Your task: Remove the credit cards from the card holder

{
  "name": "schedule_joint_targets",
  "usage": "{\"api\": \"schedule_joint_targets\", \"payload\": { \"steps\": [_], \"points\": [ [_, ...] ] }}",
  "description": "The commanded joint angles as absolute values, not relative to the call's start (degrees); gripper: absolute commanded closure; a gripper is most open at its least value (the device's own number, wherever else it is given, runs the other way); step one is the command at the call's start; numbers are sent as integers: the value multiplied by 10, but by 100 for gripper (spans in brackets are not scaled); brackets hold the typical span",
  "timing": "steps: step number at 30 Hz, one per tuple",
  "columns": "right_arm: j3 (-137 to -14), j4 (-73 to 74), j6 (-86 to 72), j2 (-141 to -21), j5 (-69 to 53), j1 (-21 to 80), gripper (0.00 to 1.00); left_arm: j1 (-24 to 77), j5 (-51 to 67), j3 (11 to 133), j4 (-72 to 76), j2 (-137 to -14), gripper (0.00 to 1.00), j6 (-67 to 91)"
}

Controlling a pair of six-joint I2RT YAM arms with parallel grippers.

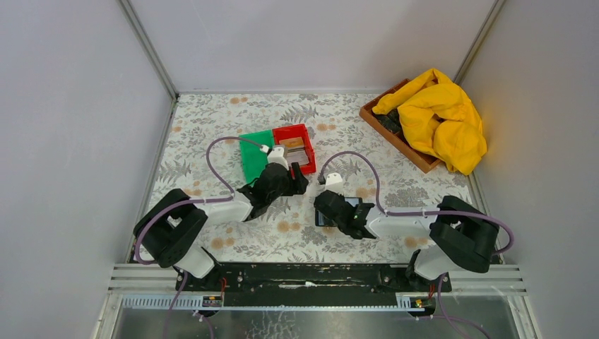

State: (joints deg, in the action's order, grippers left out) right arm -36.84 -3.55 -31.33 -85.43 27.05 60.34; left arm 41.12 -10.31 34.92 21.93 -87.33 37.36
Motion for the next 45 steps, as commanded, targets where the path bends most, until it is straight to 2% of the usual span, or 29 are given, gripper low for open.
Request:
{"api": "schedule_joint_targets", "payload": {
  "steps": [1, 10, 14, 15, 16, 19, 21, 22, 32, 33, 36, 38, 40, 45],
  "points": [
    [-355, -17, -320, -823, 258, 599, 100, 414, -91, 356, 258, -883, 28, 361],
    [-327, -14, -330, -718, 263, 596, 99, 434, -33, 361, 294, -897, 26, 340],
    [-310, -6, -335, -682, 265, 587, 97, 453, 34, 370, 318, -915, 36, 320],
    [-307, -4, -335, -676, 264, 584, 98, 455, 60, 372, 323, -924, 40, 319],
    [-304, -1, -336, -671, 264, 581, 97, 455, 85, 375, 329, -932, 48, 320],
    [-295, 4, -337, -660, 265, 577, 97, 455, 165, 387, 343, -959, 80, 326],
    [-290, 4, -338, -653, 263, 574, 97, 456, 202, 401, 339, -979, 98, 326],
    [-288, 4, -339, -650, 263, 574, 97, 457, 217, 408, 337, -989, 100, 325],
    [-282, 5, -337, -637, 260, 569, 95, 507, 266, 506, 217, -1057, 100, 270],
    [-282, 6, -338, -636, 260, 569, 92, 508, 268, 507, 219, -1059, 100, 272],
    [-281, 13, -339, -627, 262, 569, 65, 508, 273, 509, 222, -1064, 100, 274],
    [-279, 20, -341, -615, 268, 569, 53, 508, 274, 509, 221, -1065, 100, 275],
    [-275, 30, -345, -599, 277, 569, 49, 509, 278, 510, 222, -1067, 100, 277],
    [-260, 54, -353, -550, 297, 569, 48, 511, 292, 514, 227, -1076, 100, 286]
  ]
}}
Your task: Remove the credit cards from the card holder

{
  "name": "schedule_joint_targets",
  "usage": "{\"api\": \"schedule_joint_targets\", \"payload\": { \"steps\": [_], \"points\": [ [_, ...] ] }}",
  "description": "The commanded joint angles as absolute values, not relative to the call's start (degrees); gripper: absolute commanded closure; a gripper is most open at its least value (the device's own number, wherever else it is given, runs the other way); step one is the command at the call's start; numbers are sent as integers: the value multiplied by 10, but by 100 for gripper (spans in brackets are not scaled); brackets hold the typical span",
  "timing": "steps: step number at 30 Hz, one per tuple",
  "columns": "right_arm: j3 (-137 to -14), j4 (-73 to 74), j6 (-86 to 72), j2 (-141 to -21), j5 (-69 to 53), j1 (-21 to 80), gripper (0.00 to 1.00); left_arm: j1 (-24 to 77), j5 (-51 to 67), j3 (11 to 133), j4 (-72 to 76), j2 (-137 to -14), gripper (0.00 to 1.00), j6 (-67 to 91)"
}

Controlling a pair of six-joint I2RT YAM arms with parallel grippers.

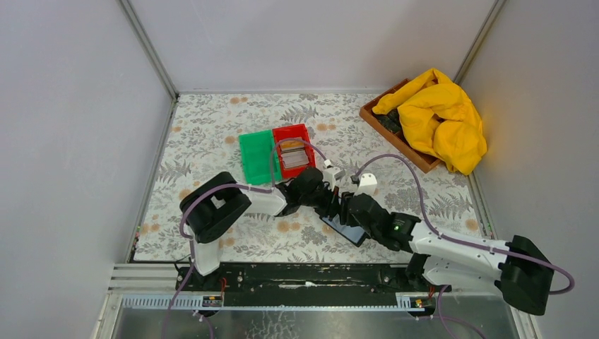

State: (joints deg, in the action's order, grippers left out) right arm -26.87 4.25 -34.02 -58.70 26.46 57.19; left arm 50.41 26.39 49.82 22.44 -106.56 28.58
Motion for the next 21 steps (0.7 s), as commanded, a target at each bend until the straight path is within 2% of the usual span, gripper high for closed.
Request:
{"api": "schedule_joint_targets", "payload": {
  "steps": [1, 4, 7, 9, 15, 19, 21],
  "points": [
    [-255, 60, -357, -542, 298, 569, 49, 511, 298, 515, 230, -1078, 100, 288],
    [-245, 74, -364, -523, 300, 569, 60, 514, 309, 517, 235, -1082, 100, 296],
    [-233, 87, -376, -505, 301, 569, 87, 518, 313, 519, 235, -1083, 99, 297],
    [-225, 103, -386, -492, 304, 569, 97, 519, 320, 519, 238, -1085, 99, 300],
    [-198, 165, -416, -396, 330, 569, 100, 530, 338, 523, 250, -1089, 98, 309],
    [-202, 243, -450, -311, 360, 569, 98, 542, 347, 539, 240, -1106, 97, 308],
    [-194, 233, -436, -269, 352, 569, 97, 549, 347, 547, 235, -1117, 97, 309]
  ]
}}
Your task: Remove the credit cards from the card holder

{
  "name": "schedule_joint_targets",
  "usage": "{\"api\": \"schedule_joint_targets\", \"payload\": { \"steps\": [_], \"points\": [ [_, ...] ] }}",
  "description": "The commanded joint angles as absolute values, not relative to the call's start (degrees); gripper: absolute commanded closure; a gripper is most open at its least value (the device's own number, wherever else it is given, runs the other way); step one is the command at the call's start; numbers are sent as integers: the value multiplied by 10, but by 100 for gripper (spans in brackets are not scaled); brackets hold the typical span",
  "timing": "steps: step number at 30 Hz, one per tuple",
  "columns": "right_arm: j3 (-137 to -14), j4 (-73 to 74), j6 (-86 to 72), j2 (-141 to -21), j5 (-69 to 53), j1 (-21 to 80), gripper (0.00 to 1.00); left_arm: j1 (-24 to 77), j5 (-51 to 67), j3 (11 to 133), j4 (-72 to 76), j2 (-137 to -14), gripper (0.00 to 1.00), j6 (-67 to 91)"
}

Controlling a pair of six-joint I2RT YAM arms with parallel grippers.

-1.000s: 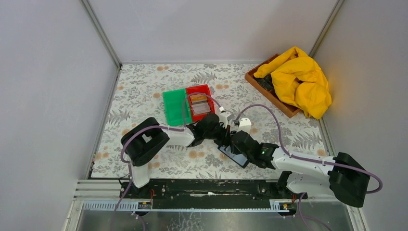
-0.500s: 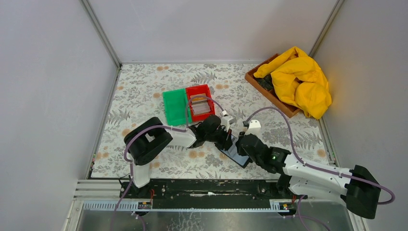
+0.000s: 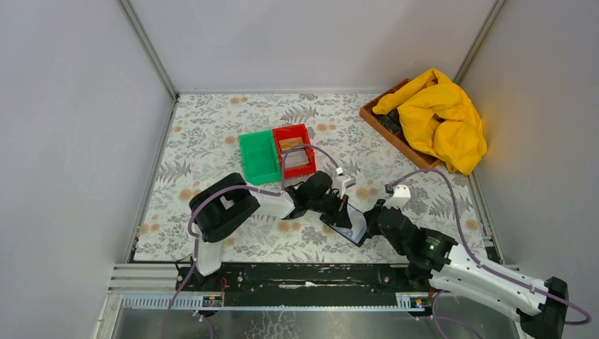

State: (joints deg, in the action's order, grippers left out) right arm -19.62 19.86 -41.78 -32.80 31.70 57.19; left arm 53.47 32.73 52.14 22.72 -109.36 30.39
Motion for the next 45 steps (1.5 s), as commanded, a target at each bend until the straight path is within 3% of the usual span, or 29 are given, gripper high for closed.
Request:
{"api": "schedule_joint_targets", "payload": {
  "steps": [1, 10, 20, 21, 24, 26, 45],
  "points": [
    [-189, 227, -433, -254, 344, 569, 96, 552, 347, 549, 235, -1122, 97, 310],
    [-155, 178, -482, -323, 236, 582, 95, 550, 270, 518, 249, -1083, 94, 307],
    [-102, 131, -563, -353, 251, 669, 95, 534, 82, 379, 387, -928, 69, 294],
    [-103, 137, -569, -362, 258, 675, 95, 534, 75, 371, 394, -919, 65, 287],
    [-101, 141, -580, -379, 262, 681, 95, 534, 65, 357, 412, -906, 15, 279],
    [-96, 137, -585, -384, 259, 682, 94, 533, 65, 354, 419, -905, 1, 278],
    [-146, 277, -660, -378, 407, 660, 76, 533, -18, 304, 442, -819, 1, 276]
  ]
}}
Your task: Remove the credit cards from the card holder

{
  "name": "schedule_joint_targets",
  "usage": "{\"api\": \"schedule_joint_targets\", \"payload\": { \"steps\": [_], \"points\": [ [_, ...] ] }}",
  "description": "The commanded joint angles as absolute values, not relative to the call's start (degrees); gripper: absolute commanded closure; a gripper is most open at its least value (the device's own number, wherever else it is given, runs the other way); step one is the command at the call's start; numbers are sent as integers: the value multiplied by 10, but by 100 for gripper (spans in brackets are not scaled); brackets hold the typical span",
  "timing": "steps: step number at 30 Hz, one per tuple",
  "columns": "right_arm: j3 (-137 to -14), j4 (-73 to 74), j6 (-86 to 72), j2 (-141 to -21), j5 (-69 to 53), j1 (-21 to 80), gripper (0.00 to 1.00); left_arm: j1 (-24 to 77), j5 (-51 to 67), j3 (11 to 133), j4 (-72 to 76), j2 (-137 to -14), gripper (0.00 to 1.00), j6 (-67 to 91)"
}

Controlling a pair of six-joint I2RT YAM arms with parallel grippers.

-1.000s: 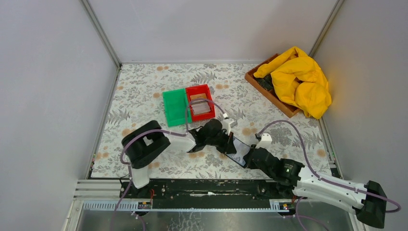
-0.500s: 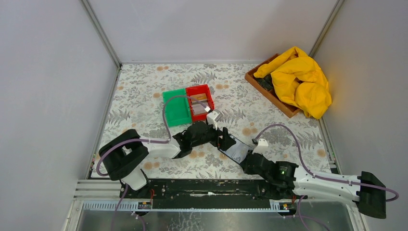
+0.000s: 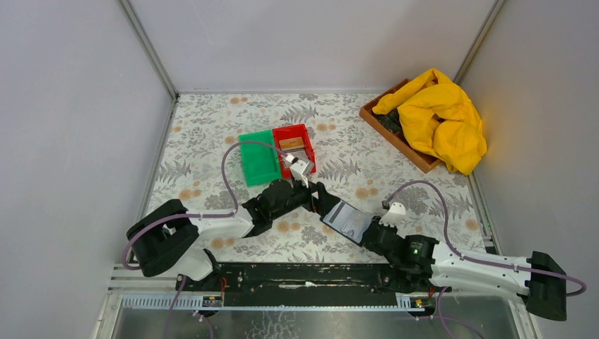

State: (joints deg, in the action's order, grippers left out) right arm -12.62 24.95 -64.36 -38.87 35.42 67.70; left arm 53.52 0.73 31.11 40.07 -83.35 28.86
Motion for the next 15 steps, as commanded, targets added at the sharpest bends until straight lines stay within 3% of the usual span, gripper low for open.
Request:
{"api": "schedule_joint_targets", "payload": {
  "steps": [1, 7, 15],
  "points": [
    [-142, 271, -650, -371, 401, 648, 76, 533, -20, 303, 442, -818, 2, 276],
    [-118, 198, -560, -346, 310, 514, 76, 533, -13, 301, 448, -821, 8, 280],
    [-130, 60, -498, -476, 217, 459, 77, 533, -20, 316, 433, -842, 13, 307]
  ]
}}
